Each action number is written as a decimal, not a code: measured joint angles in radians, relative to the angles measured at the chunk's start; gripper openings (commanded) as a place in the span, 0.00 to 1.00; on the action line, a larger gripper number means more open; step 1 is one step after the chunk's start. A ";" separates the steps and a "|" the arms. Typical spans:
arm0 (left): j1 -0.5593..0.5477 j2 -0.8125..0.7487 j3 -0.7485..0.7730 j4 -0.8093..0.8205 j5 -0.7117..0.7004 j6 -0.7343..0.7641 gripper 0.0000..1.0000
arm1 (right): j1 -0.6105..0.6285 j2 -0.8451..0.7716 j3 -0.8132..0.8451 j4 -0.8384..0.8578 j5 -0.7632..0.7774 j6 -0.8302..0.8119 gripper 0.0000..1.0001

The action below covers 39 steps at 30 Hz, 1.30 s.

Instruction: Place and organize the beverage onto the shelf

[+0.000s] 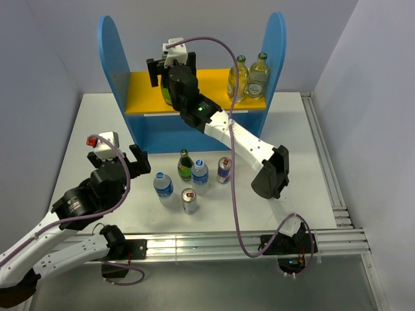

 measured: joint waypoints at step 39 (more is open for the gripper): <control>0.032 0.372 0.060 0.179 0.172 0.032 0.99 | 0.591 -1.295 -1.407 -0.299 0.442 0.546 1.00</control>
